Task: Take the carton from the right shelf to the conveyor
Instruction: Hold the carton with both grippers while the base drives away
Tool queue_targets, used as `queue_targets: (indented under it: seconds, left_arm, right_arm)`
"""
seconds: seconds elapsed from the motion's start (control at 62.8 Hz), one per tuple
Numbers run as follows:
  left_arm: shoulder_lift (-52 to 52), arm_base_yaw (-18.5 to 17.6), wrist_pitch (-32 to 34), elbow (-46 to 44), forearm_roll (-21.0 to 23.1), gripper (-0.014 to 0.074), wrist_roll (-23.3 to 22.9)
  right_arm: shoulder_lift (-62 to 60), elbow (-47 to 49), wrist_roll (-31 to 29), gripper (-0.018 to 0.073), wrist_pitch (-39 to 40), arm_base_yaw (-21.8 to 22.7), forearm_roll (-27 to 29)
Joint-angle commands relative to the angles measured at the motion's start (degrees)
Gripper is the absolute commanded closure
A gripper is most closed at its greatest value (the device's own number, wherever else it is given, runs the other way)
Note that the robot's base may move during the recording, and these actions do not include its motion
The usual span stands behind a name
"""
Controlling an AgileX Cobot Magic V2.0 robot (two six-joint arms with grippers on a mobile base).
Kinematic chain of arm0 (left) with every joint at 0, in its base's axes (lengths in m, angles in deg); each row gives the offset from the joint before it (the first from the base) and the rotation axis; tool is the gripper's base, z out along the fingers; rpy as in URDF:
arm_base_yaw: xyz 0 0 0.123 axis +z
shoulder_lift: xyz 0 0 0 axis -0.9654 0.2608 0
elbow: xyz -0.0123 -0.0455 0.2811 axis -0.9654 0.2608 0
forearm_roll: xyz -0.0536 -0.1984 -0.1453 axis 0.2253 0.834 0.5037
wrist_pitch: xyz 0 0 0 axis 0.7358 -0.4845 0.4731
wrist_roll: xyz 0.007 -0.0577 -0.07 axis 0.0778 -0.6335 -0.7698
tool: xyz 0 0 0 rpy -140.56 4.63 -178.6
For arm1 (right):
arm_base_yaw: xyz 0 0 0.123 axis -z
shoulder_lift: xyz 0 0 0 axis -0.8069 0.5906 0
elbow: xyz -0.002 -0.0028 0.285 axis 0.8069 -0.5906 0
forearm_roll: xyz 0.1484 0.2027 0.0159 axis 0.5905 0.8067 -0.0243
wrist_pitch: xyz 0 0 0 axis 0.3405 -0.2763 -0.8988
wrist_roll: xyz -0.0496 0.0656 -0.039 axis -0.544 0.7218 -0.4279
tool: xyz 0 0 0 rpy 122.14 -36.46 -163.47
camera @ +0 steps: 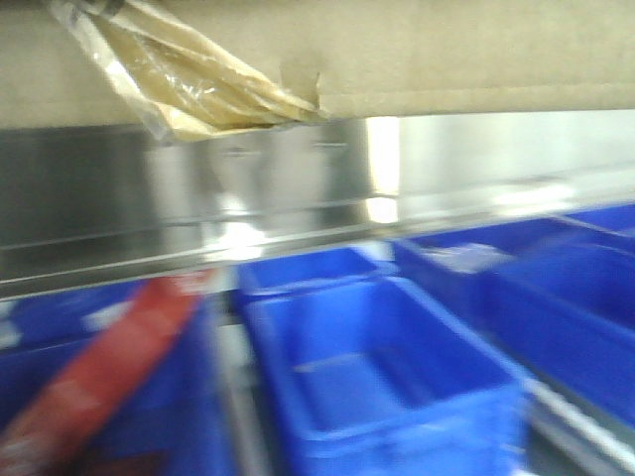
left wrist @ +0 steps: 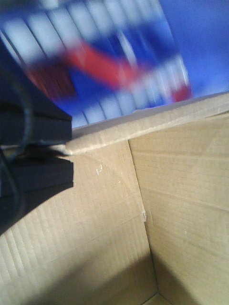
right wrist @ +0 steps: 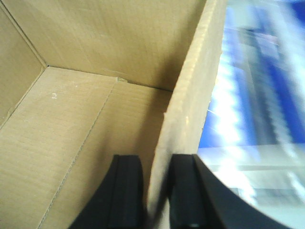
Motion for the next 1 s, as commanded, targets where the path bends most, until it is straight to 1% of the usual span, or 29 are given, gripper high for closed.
queue_targets:
  seconds: [0.0, 0.988]
  left_arm:
    - [0.0, -0.3, 2.8, -0.4, 0.9, 0.0614, 0.5]
    - [0.0, -0.3, 2.8, -0.4, 0.6, 0.0614, 0.5]
  right_arm:
    - [-0.7, 0.3, -0.6, 0.0626, 3.0, -0.1, 3.8]
    - [-0.7, 0.3, -0.6, 0.0626, 3.0, -0.1, 3.8]
